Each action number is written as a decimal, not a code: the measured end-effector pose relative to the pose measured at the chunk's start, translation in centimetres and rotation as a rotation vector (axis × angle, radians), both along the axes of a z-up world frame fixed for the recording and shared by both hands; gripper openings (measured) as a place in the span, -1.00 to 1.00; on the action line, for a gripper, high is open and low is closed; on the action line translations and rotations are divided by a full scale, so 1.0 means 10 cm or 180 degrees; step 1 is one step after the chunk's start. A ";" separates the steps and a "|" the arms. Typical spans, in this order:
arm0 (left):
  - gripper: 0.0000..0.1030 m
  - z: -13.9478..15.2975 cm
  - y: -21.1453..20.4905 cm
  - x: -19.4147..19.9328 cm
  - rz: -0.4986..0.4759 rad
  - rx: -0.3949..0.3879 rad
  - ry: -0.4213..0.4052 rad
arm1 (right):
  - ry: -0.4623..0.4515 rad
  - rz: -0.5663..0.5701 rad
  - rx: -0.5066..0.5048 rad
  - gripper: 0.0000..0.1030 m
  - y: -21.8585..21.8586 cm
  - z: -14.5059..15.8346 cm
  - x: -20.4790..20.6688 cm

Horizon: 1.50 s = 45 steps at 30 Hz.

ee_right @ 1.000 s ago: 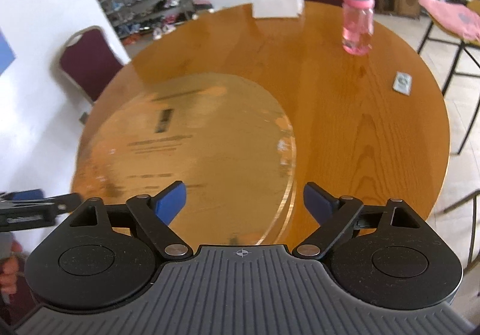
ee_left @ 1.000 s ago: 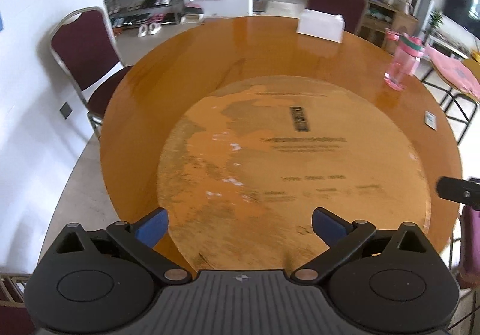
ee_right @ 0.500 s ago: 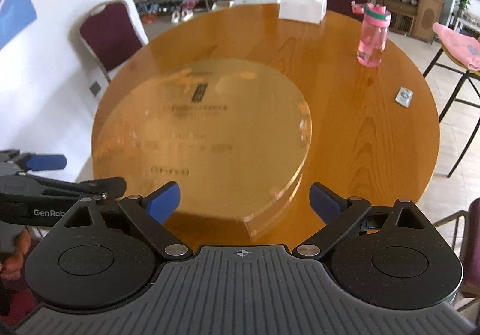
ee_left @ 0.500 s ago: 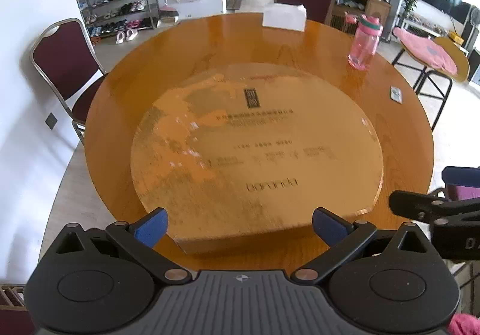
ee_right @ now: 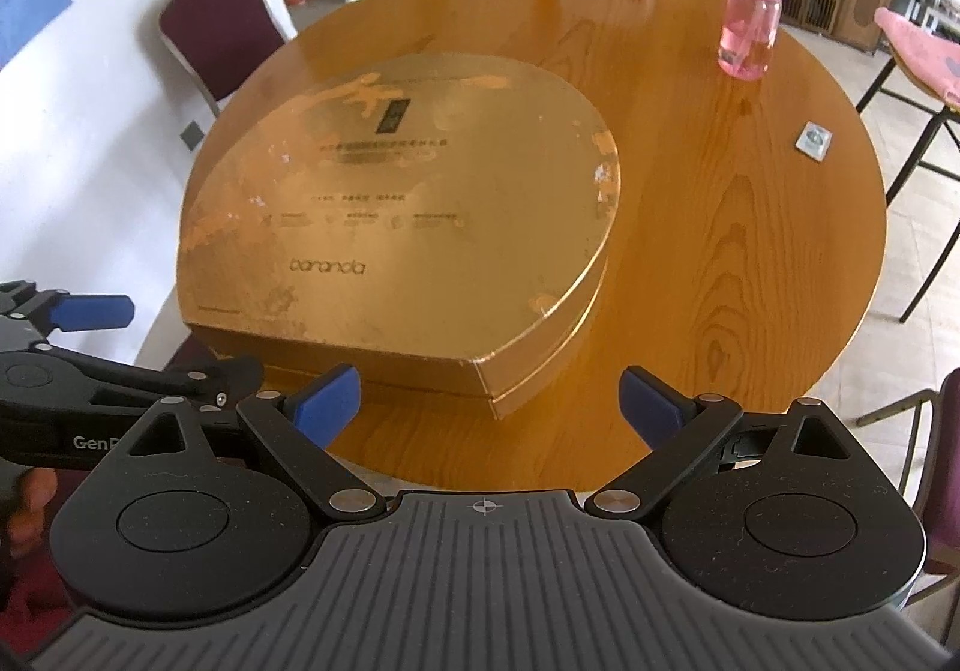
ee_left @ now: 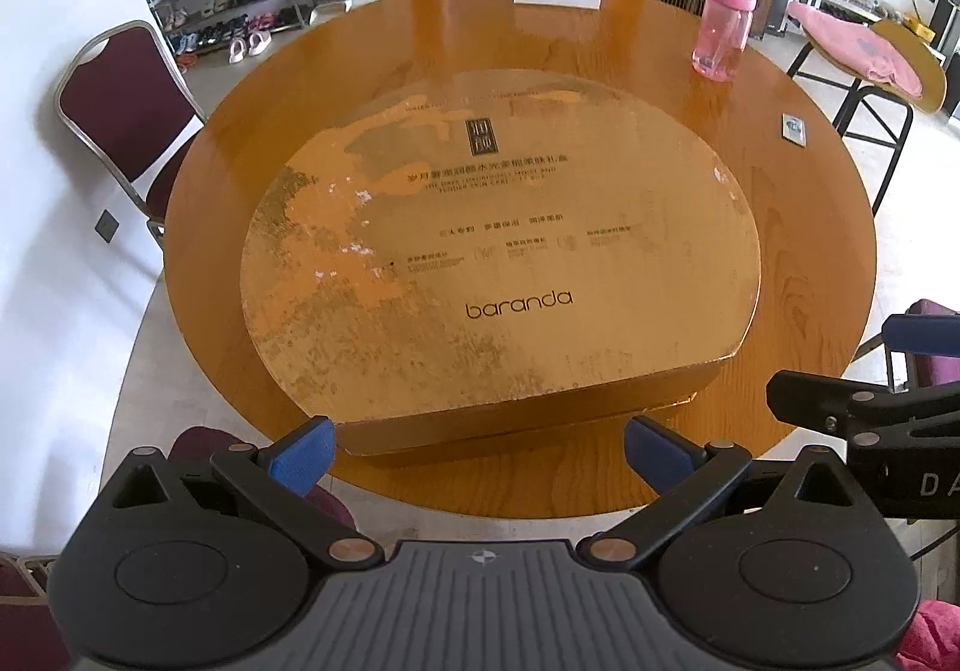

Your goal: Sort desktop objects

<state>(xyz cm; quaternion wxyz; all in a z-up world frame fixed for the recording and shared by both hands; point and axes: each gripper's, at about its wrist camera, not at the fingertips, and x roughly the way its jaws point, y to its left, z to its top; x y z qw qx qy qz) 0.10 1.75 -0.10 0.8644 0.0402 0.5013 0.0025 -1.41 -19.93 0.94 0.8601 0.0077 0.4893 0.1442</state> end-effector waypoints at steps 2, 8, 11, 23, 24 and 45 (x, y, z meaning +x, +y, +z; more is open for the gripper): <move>0.98 -0.01 0.00 0.01 0.0009 -0.0007 0.0021 | 0.0018 0.0002 0.0005 0.87 0.00 -0.02 0.01; 0.98 -0.04 0.02 0.04 0.0036 -0.0030 0.0071 | 0.0051 0.0030 -0.0013 0.87 0.04 -0.05 0.00; 0.98 -0.05 0.02 0.04 0.0028 -0.0027 0.0069 | 0.0055 0.0030 -0.0024 0.87 0.05 -0.06 0.00; 0.98 -0.06 0.06 0.05 0.0005 -0.0031 0.0088 | 0.0074 -0.0008 -0.0065 0.87 0.11 -0.07 -0.02; 0.98 -0.06 0.06 0.06 0.0004 -0.0031 0.0088 | 0.0072 -0.0011 -0.0071 0.87 0.11 -0.06 -0.02; 0.98 -0.07 0.09 0.07 -0.0001 -0.0020 0.0089 | 0.0085 -0.0004 -0.0103 0.87 0.15 -0.08 0.00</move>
